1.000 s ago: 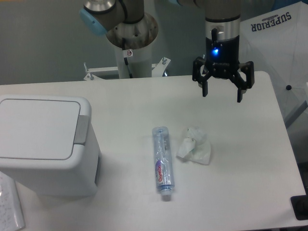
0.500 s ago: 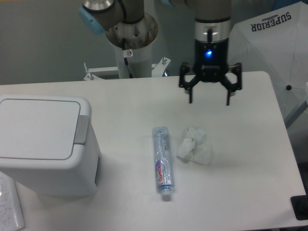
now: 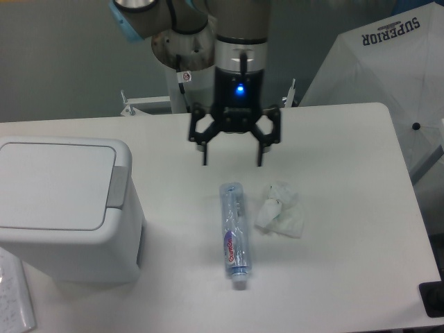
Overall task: Open the trash can
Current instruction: 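Move the open gripper toward the white trash can's lid edge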
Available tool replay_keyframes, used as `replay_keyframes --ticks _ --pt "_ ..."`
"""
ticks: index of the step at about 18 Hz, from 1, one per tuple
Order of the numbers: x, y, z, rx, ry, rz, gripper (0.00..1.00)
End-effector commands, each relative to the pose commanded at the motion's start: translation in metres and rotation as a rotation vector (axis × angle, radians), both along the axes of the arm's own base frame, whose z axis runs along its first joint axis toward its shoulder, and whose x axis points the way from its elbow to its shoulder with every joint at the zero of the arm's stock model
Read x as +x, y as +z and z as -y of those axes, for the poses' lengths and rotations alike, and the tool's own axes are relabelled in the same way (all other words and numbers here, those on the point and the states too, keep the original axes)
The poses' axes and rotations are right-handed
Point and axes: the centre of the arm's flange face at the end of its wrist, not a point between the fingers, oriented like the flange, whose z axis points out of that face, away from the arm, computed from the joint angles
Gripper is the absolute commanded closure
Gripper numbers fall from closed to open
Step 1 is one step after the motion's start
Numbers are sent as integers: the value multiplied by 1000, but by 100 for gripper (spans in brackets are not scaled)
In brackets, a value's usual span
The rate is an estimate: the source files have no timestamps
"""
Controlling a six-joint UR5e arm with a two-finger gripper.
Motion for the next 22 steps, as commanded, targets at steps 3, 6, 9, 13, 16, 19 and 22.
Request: replay_keyframes --ticks 3,6,9,13,16,19,22 --pt "13 -9 -16 12 -32 41 0" --pt "23 -17 -27 2 -54 57 0" --pt "27 -14 -30 10 -33 77 0" --pt "29 -11 -36 37 -18 119 0" --pt "30 -15 -38 32 -21 126 0" --pt "37 -20 -46 25 -40 133 0" --pt "36 -20 -49 24 -43 133 0"
